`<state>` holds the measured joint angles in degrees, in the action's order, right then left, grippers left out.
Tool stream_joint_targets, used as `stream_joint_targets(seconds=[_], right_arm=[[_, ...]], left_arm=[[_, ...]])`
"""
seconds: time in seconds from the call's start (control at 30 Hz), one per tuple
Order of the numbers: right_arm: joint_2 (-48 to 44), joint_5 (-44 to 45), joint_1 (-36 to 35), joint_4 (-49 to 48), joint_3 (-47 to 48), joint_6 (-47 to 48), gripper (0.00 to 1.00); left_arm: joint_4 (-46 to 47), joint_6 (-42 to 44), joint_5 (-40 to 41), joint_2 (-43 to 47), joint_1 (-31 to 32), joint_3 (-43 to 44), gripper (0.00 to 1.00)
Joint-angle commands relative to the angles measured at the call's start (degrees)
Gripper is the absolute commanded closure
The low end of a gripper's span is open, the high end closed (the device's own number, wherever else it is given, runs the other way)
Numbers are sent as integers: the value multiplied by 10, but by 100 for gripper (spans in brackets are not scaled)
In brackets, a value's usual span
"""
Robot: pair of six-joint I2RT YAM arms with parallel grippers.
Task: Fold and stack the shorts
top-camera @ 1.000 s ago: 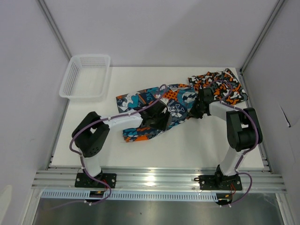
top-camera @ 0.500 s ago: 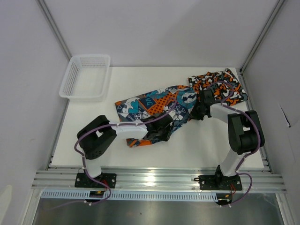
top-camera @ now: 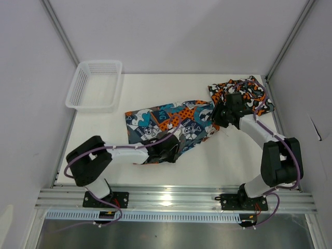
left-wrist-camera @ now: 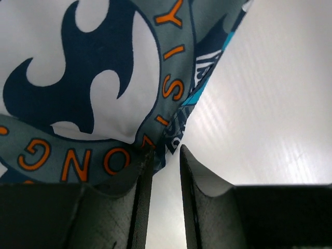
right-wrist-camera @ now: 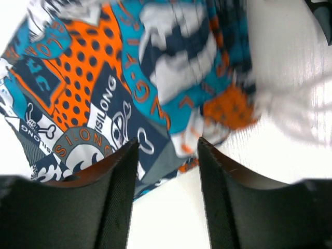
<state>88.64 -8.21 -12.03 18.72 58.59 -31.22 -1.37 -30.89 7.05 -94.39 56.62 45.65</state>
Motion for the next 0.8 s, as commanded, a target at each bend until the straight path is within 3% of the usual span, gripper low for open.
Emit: stream_joint_targets(seconds=[0.0,0.23,0.33,0.57,0.67,0.77], right_arm=[[-30,-11,3,12,15,19,45],[-38,-63,19,-23,-34,14,25],[-56,-97,25,-57,-81,13,21],[-70,-165,39,-118,-156,15,21],[-77,-174,40,-139,-168,21,23],[-92,-178,39,-155,-175,35,23]], left_arm=[[-76,-20,30,54,1,-64,70],[-158,-61,108,200,-14,-148,68],[-179,-77,95,243,-54,-169,67],[-224,-101,92,272,-71,-155,64],[-237,-97,81,296,-70,-138,57],[-279,-93,89,334,-63,-103,36]])
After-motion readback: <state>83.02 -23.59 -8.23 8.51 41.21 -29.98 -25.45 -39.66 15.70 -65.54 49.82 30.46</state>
